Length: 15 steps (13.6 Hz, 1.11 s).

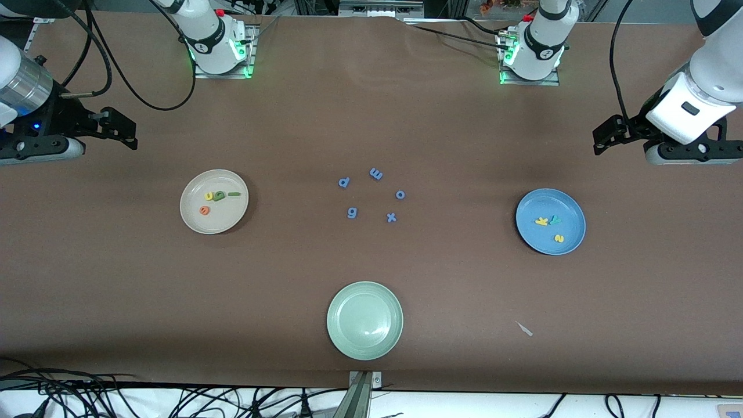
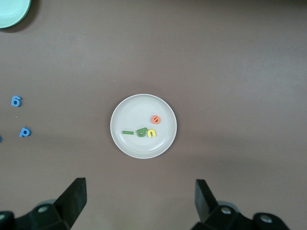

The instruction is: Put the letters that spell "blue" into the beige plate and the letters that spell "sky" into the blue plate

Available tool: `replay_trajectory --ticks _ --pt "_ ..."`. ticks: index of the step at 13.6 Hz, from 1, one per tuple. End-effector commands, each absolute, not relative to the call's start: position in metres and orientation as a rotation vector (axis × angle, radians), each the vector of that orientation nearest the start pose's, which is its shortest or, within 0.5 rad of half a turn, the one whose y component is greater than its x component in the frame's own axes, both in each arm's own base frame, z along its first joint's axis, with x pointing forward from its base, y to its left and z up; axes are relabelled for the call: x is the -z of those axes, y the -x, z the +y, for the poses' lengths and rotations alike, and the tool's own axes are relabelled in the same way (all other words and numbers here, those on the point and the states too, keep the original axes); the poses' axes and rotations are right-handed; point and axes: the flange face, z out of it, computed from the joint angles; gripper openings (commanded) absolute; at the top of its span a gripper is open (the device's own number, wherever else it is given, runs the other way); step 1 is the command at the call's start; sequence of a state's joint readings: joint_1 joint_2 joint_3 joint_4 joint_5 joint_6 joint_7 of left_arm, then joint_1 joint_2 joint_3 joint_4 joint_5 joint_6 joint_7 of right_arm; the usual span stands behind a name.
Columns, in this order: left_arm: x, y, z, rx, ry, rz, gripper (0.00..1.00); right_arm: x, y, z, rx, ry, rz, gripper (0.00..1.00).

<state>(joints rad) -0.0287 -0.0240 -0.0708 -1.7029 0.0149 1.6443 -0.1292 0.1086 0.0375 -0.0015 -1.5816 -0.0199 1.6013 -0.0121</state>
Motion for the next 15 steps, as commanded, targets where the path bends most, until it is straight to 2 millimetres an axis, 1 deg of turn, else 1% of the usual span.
replay_trajectory --ticks 1,15 --pt "-0.5880 -0.5468 -0.0555 -0.060 3.147 -0.045 1.00 -0.6071 -0.5670 0.0597 -0.021 3.174 -0.204 1.00" --pt "-0.5888 -0.5465 -0.0546 -0.057 3.147 -0.047 1.00 -0.6058 -0.5660 0.0611 -0.036 3.174 -0.226 1.00"
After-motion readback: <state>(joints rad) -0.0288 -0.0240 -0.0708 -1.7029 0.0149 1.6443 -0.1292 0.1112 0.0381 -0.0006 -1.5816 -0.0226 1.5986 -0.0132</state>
